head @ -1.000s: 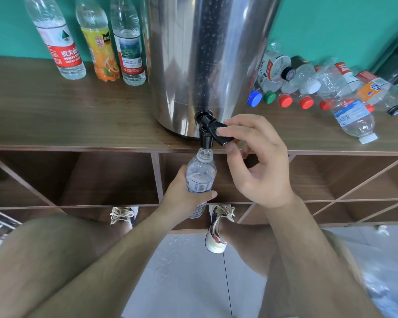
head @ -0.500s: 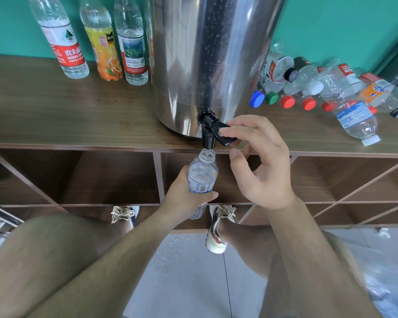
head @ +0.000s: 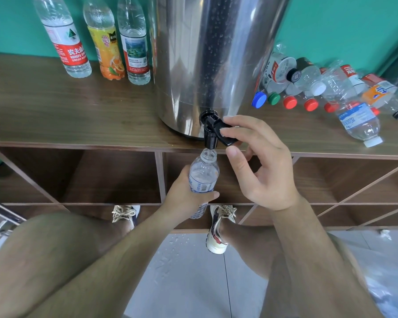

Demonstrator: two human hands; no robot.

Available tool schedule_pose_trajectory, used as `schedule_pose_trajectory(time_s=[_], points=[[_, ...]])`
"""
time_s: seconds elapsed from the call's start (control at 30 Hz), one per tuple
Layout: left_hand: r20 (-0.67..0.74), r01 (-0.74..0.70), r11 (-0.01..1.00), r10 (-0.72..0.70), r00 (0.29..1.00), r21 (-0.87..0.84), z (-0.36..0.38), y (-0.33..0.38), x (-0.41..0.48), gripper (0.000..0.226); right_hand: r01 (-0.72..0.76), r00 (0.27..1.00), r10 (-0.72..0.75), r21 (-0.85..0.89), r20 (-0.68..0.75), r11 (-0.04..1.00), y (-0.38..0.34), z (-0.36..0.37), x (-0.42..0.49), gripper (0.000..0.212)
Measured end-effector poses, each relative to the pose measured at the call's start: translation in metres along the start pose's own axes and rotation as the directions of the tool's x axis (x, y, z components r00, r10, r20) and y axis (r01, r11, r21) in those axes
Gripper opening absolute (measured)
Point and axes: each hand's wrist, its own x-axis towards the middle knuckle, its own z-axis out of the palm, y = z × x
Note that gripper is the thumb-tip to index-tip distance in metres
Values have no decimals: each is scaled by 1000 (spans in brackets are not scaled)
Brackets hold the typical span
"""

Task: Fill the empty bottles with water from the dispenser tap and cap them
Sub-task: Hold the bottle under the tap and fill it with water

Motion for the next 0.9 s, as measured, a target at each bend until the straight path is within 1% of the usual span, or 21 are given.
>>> schedule_pose_trajectory(time_s=[0.2,0.43,0.9], points=[[-1,-1,1000,1,1000,-3,0,0,0,86,0,1000,0,-16,24,1000,0,0,1,25],[3,-1,1000,1,1000,5,0,0,0,85,16,1000,-15,-34,20,999,0,1,1,25],[13,-4,999,5,1000,-50,-3,1,-2,80,23,1000,-23,-61,-7,998,5,3,1,24]])
